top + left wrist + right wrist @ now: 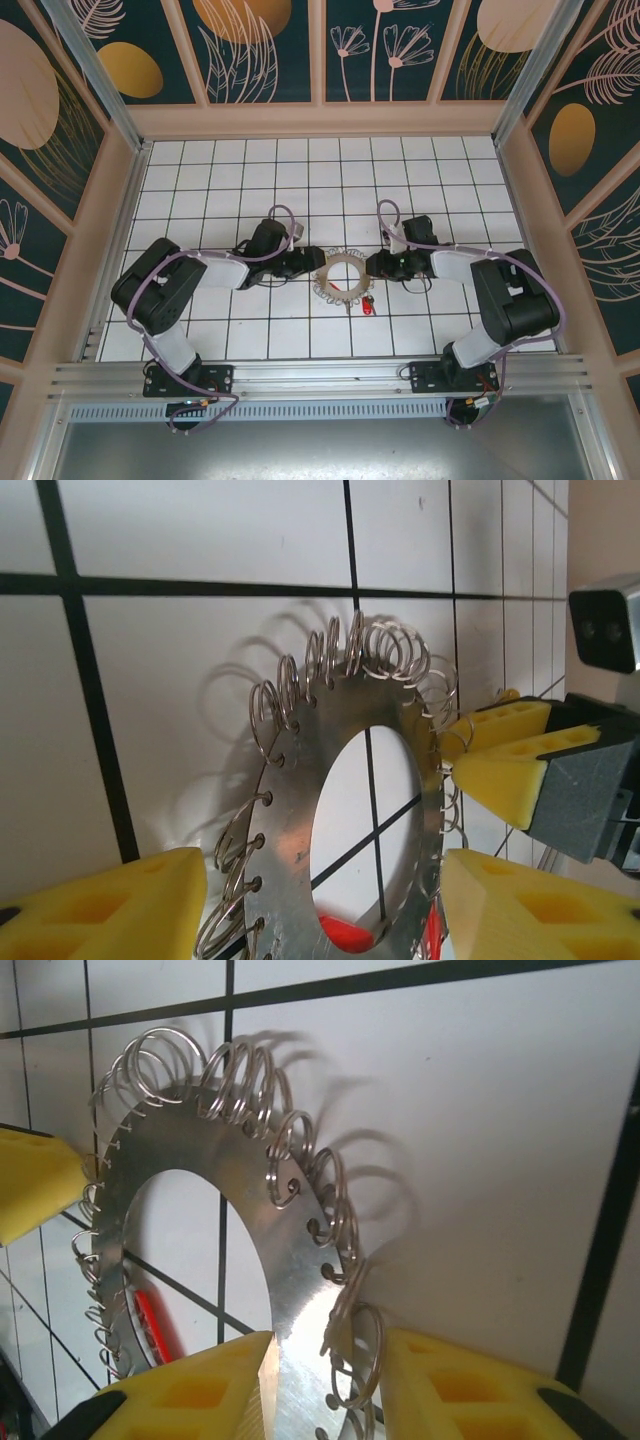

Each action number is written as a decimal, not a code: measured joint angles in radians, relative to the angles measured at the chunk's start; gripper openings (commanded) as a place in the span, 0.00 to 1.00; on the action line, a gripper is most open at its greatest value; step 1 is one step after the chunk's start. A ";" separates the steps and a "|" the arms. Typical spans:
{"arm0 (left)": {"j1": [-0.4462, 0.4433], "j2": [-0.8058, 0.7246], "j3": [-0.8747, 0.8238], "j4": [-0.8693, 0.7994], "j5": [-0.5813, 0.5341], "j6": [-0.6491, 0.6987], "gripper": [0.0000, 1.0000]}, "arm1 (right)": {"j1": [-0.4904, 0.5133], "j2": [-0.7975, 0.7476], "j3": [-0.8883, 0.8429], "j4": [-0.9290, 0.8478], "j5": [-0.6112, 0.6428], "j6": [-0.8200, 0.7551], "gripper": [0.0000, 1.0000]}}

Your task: Put the keys on the keyring

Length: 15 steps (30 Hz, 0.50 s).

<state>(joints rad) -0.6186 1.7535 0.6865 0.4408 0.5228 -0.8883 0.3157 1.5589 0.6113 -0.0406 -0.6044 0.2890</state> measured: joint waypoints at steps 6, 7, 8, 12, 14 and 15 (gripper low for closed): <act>-0.001 0.030 0.026 -0.003 0.020 0.008 0.54 | -0.005 0.015 0.002 0.012 -0.028 -0.003 0.32; -0.002 0.034 0.029 -0.003 0.020 0.011 0.54 | -0.005 0.015 0.002 0.013 -0.029 -0.003 0.32; -0.002 0.037 0.031 -0.003 0.021 0.011 0.54 | -0.005 0.017 0.002 0.016 -0.031 -0.003 0.31; -0.002 0.039 0.032 -0.004 0.022 0.012 0.53 | -0.006 0.027 0.002 0.034 -0.041 -0.003 0.28; -0.002 0.040 0.032 -0.003 0.022 0.012 0.53 | -0.006 0.032 0.000 0.045 -0.045 -0.003 0.25; -0.002 0.040 0.032 -0.004 0.020 0.012 0.52 | -0.006 0.032 -0.002 0.053 -0.046 -0.003 0.23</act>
<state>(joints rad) -0.6201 1.7935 0.7185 0.4370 0.5426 -0.8764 0.3092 1.5913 0.6094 0.0120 -0.6506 0.2863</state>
